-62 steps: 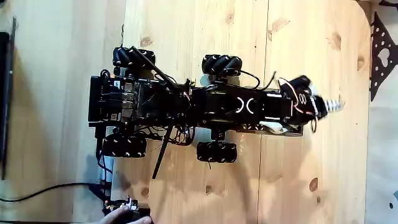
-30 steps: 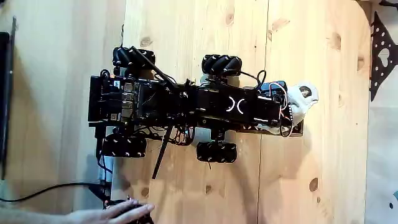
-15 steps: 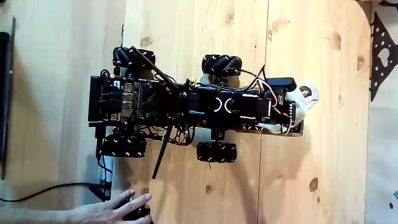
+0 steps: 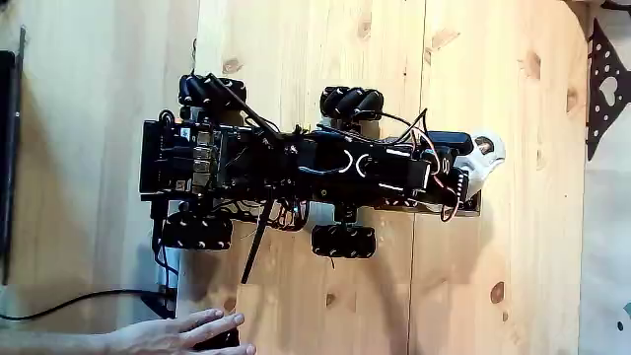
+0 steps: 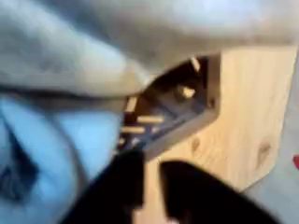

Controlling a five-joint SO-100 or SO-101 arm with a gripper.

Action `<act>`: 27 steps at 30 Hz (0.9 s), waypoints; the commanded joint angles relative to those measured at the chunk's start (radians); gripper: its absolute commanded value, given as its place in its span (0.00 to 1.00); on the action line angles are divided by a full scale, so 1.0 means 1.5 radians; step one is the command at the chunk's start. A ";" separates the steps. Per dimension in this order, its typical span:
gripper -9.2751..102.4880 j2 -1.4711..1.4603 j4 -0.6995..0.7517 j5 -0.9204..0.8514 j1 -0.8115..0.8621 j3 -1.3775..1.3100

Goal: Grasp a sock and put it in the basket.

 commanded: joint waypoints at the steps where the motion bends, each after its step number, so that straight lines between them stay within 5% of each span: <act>1: 0.09 0.006 0.089 0.000 -0.011 -0.002; 27: 0.09 0.006 0.089 0.000 -0.042 -0.002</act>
